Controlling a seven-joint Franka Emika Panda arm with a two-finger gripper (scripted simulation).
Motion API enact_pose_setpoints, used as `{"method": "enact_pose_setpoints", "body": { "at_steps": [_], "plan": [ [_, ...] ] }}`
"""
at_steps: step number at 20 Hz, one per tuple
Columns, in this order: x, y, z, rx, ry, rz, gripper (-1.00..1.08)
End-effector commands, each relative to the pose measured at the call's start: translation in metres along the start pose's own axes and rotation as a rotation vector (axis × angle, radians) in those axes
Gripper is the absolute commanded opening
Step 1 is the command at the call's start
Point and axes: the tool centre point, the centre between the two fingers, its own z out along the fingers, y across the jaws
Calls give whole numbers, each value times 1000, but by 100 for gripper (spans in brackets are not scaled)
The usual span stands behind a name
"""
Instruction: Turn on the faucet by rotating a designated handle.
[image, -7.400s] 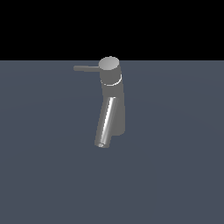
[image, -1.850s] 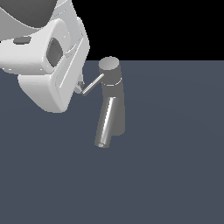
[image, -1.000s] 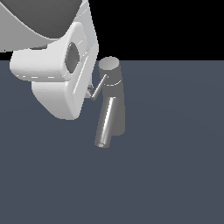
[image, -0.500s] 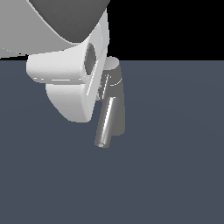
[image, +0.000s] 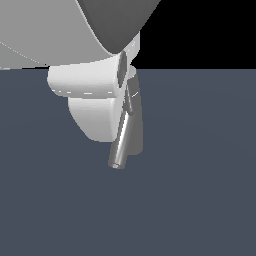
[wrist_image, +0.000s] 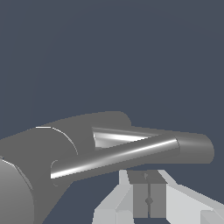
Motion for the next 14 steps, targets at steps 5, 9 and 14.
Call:
{"method": "enact_pose_setpoints", "body": {
  "at_steps": [5,9,14],
  "plan": [
    [26,7,3,-15,18,33,-100],
    [17,-3,0,-1,3,5,-100],
    [29,-10,1,-4,6,10,-100]
  ]
}}
